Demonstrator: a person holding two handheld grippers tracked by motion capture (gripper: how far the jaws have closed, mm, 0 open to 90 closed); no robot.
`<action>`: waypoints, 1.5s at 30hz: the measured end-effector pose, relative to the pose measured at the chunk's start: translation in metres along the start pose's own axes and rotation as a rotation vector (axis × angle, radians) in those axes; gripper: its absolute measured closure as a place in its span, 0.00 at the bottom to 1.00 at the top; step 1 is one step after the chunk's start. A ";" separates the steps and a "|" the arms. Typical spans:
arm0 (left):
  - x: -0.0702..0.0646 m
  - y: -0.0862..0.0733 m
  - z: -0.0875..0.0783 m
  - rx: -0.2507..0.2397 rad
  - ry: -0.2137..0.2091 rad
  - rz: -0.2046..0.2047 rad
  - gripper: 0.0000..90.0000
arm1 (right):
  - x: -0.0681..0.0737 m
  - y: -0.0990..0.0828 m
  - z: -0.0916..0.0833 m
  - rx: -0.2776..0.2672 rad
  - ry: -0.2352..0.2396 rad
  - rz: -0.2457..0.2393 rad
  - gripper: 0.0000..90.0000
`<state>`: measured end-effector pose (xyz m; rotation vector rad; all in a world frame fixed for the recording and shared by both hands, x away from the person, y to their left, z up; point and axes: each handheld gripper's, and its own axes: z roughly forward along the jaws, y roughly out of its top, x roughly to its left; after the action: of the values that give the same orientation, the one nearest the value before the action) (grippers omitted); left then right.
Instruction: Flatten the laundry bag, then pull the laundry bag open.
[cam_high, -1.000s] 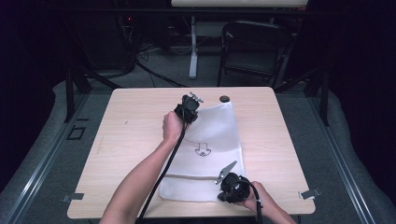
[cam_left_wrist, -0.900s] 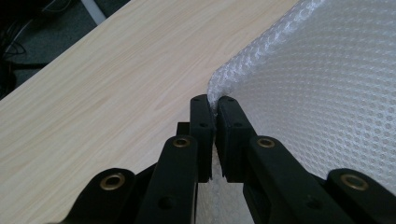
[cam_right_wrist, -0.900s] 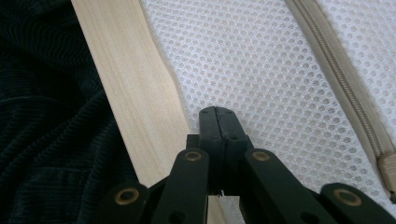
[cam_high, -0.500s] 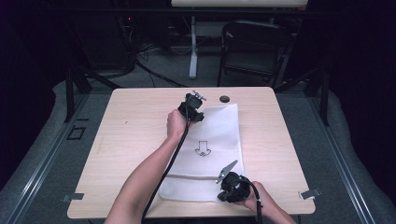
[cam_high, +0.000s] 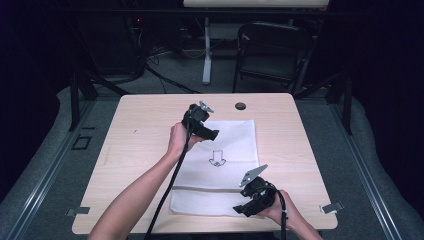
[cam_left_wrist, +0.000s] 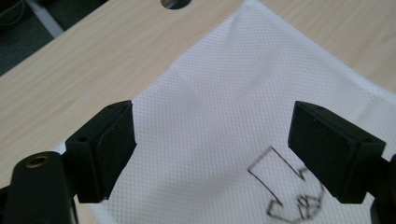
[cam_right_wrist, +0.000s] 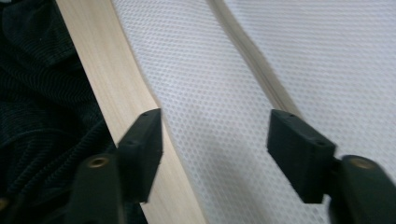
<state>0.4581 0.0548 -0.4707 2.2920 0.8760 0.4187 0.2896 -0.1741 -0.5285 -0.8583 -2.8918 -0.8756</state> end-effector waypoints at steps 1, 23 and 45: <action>-0.001 -0.006 -0.004 -0.006 -0.007 -0.001 0.15 | -0.003 -0.002 -0.004 -0.002 -0.026 0.018 0.26; -0.050 -0.088 -0.049 0.073 -0.067 0.102 0.08 | -0.024 -0.028 -0.043 -0.041 -0.167 0.138 0.16; -0.078 -0.093 -0.036 0.058 -0.208 0.143 0.03 | -0.037 -0.036 -0.038 -0.030 -0.206 0.204 0.49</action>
<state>0.3397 0.0710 -0.5108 2.4082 0.6312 0.2127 0.2969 -0.2372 -0.5208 -1.2916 -2.8919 -0.8596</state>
